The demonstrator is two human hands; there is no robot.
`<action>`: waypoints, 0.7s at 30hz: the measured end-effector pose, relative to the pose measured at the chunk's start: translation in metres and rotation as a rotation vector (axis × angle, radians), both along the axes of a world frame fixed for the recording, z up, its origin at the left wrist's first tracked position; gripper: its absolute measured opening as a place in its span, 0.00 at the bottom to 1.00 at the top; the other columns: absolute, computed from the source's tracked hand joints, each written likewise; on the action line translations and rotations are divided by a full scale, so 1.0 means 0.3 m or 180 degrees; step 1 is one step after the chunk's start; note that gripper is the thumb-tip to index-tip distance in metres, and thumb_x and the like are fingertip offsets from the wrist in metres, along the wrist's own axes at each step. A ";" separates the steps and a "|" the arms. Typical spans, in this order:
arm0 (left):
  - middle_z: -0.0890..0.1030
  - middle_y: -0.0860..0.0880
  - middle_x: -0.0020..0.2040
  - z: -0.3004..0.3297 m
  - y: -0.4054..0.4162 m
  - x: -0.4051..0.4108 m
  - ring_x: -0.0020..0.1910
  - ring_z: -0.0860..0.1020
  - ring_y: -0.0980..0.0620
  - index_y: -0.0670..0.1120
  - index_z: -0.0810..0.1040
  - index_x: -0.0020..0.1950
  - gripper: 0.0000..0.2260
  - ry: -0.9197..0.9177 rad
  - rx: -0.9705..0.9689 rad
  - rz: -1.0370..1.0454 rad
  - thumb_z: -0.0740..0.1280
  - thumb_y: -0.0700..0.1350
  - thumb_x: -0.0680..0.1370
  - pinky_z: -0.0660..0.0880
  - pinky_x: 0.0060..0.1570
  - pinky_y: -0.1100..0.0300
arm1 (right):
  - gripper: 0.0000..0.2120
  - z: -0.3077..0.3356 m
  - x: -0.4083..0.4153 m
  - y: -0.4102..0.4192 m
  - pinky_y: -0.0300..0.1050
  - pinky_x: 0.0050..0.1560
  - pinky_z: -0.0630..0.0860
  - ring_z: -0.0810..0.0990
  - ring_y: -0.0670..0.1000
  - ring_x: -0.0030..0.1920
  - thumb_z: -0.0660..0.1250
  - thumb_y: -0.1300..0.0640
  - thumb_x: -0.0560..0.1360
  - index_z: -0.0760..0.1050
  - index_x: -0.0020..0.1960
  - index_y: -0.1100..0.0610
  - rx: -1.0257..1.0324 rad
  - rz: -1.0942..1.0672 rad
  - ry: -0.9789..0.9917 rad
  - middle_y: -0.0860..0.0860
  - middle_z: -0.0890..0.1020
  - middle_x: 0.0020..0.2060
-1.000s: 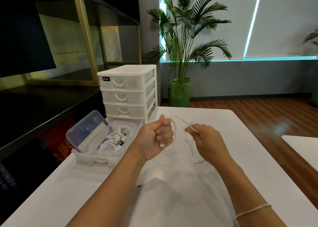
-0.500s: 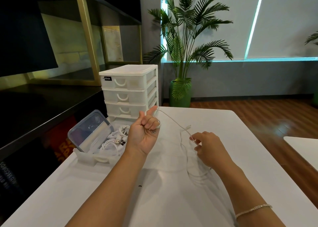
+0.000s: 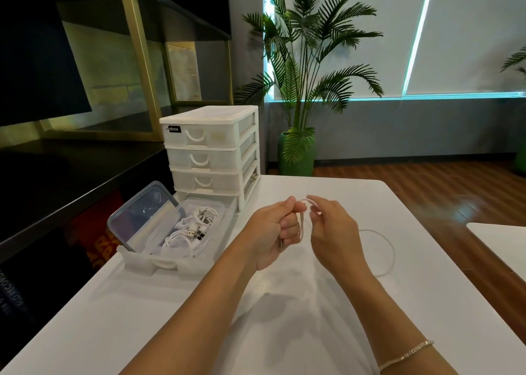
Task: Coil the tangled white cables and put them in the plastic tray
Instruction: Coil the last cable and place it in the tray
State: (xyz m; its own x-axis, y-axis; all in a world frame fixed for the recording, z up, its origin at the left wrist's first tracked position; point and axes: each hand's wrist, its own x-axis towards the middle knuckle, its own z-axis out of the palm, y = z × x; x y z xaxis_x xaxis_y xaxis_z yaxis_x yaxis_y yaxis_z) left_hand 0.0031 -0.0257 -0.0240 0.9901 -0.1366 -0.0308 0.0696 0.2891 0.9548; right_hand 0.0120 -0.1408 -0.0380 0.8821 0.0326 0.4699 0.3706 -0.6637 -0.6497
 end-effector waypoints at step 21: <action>0.73 0.51 0.25 -0.010 0.027 0.048 0.24 0.71 0.57 0.36 0.71 0.58 0.12 0.0014 -0.1526 0.0822 0.55 0.42 0.82 0.74 0.30 0.65 | 0.15 -0.052 0.009 -0.005 0.39 0.47 0.71 0.79 0.48 0.51 0.58 0.44 0.78 0.75 0.62 0.41 -0.1232 0.0453 0.0248 0.45 0.84 0.51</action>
State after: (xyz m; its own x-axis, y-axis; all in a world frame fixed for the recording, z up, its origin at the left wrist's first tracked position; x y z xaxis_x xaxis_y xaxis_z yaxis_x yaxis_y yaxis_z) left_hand 0.0175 -0.0176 -0.0270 0.9933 0.1114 -0.0292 -0.0576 0.7003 0.7115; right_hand 0.0147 -0.1423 -0.0536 0.8885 0.3177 0.3311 0.4358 -0.8101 -0.3921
